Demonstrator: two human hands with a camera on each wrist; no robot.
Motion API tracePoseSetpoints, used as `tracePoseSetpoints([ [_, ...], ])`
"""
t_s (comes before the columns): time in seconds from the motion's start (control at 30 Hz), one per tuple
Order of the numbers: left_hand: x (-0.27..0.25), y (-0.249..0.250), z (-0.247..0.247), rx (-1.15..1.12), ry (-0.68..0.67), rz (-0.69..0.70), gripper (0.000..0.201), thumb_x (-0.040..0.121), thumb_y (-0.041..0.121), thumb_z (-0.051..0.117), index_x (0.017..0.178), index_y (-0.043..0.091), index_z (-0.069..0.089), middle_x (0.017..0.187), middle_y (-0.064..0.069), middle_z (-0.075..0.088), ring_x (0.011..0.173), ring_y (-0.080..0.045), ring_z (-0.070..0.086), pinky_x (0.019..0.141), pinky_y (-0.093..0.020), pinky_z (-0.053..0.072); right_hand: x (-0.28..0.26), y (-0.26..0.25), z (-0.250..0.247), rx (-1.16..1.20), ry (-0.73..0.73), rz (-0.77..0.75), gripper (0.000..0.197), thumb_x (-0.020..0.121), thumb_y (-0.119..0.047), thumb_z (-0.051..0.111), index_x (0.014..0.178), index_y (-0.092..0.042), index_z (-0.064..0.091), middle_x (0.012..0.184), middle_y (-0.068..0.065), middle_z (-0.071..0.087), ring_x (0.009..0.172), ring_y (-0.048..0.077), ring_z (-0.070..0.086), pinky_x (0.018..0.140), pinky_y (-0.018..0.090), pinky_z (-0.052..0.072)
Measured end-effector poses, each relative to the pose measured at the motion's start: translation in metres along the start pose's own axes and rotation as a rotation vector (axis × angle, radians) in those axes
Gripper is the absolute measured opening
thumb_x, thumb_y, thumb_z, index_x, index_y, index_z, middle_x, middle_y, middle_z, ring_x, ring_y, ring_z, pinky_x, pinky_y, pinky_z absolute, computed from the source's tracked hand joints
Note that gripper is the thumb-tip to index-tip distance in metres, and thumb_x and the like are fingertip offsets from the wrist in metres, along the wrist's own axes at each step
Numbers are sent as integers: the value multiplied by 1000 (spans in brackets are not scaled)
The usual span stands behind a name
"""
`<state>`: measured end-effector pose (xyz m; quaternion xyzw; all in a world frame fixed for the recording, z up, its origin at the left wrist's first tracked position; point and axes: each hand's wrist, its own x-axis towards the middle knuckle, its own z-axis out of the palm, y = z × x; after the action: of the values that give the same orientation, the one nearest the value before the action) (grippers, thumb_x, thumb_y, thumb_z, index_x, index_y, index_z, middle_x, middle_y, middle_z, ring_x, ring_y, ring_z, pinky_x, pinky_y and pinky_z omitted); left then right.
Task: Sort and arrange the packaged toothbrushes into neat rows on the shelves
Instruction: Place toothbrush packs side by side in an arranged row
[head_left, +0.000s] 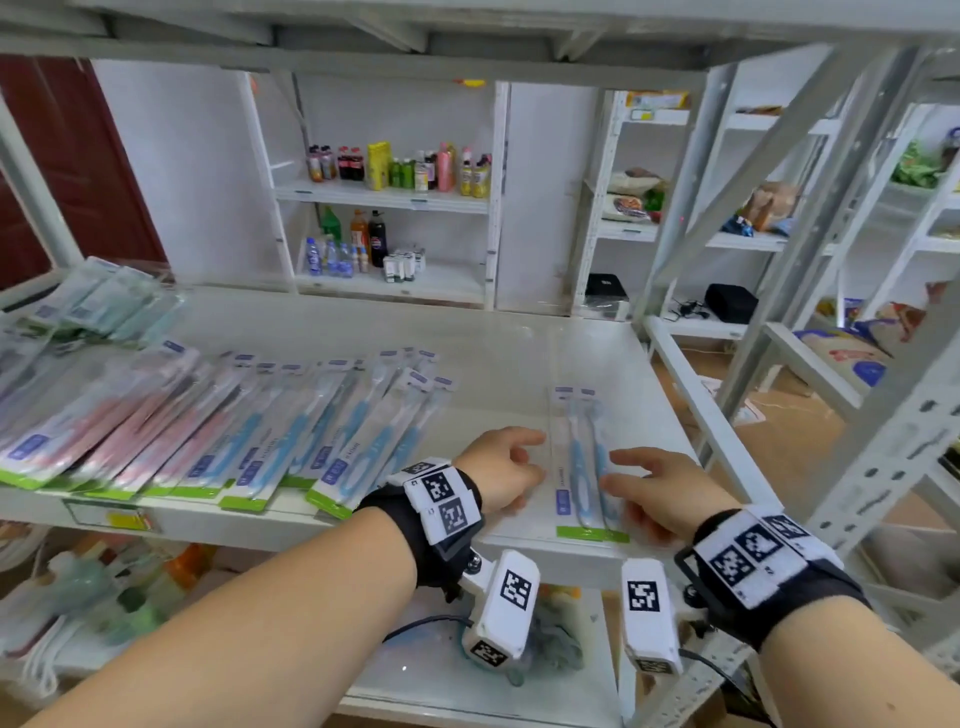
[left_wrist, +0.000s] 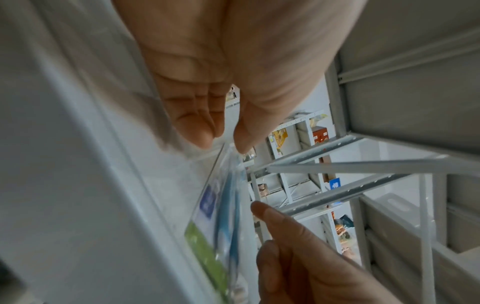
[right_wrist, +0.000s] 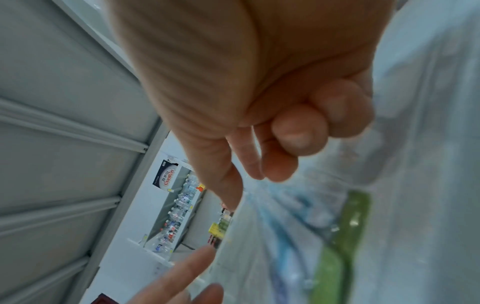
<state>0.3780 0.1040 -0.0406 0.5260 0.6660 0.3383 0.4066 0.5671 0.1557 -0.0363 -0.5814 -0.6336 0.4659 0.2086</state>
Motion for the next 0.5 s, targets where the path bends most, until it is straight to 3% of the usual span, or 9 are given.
tracePoseSetpoints([
  [0.13,-12,-9,-49,-54,177,32,34,88,9,55,122,15,58,85,5,56,62,-16,57,73,-36,55,5,-33,23,25,-10,-81,29,83,-22,70,110,-17,61,50,4,59,32,11,45,34,18,34],
  [0.27,-28,-23,-109,-45,386,24,28,87,4,53,113,9,64,73,2,59,49,-14,54,53,-23,48,9,-66,74,13,-98,-119,25,82,-26,70,103,-13,63,56,1,67,38,11,50,40,20,40],
  [0.33,-38,-36,-138,-3,466,-7,28,86,3,54,112,9,65,85,-6,66,59,-22,63,55,-21,48,10,-82,103,-20,-150,-138,28,81,-27,71,102,-9,64,63,2,70,40,11,53,41,20,43],
  [0.4,-47,-53,-164,63,516,-52,28,86,3,56,112,7,65,105,-14,68,89,-34,66,72,-26,49,9,-95,133,-78,-187,-150,34,81,-30,71,104,-6,62,71,4,70,43,11,56,42,20,45],
  [0.5,-58,-77,-194,203,515,-130,32,86,6,58,118,4,63,119,-15,64,108,-31,60,88,-28,45,6,-112,171,-168,-193,-165,43,80,-39,70,107,-10,54,80,7,64,50,14,59,42,23,47],
])
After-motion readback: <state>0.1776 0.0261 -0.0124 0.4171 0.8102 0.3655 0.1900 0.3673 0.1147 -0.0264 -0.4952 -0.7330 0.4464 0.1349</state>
